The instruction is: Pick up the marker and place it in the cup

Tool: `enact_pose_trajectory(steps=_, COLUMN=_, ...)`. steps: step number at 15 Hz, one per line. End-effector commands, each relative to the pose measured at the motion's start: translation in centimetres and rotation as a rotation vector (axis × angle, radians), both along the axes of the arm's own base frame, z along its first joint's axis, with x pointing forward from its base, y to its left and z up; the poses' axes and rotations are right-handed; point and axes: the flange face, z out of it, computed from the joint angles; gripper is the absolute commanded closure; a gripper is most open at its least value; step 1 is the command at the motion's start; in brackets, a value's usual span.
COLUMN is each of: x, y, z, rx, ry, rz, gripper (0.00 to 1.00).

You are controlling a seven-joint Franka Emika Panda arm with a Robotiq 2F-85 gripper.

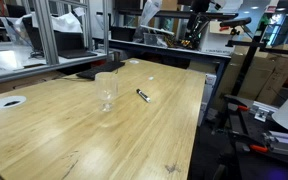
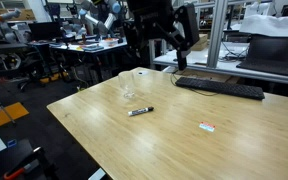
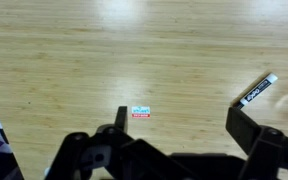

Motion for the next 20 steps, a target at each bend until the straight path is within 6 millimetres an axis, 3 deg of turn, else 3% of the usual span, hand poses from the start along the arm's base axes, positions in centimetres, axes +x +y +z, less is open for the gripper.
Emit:
enact_pose_trajectory(steps=1, x=0.1, y=0.0, z=0.2, rx=-0.002, ry=-0.004, rz=-0.001, gripper=0.0)
enact_pose_trajectory(steps=5, x=0.2, y=-0.1, z=0.5, rx=-0.004, ry=-0.01, rz=-0.001, gripper=0.0)
enact_pose_trajectory(steps=8, x=1.7, y=0.6, z=-0.1, rx=0.063, ry=-0.004, rz=-0.138, gripper=0.0)
enact_pose_trajectory(steps=12, x=4.5, y=2.7, z=-2.3, rx=0.139, ry=0.014, rz=-0.287, gripper=0.0)
enact_pose_trajectory(steps=20, x=12.1, y=7.2, z=-6.7, rx=0.158, ry=0.077, rz=-0.581, gripper=0.0)
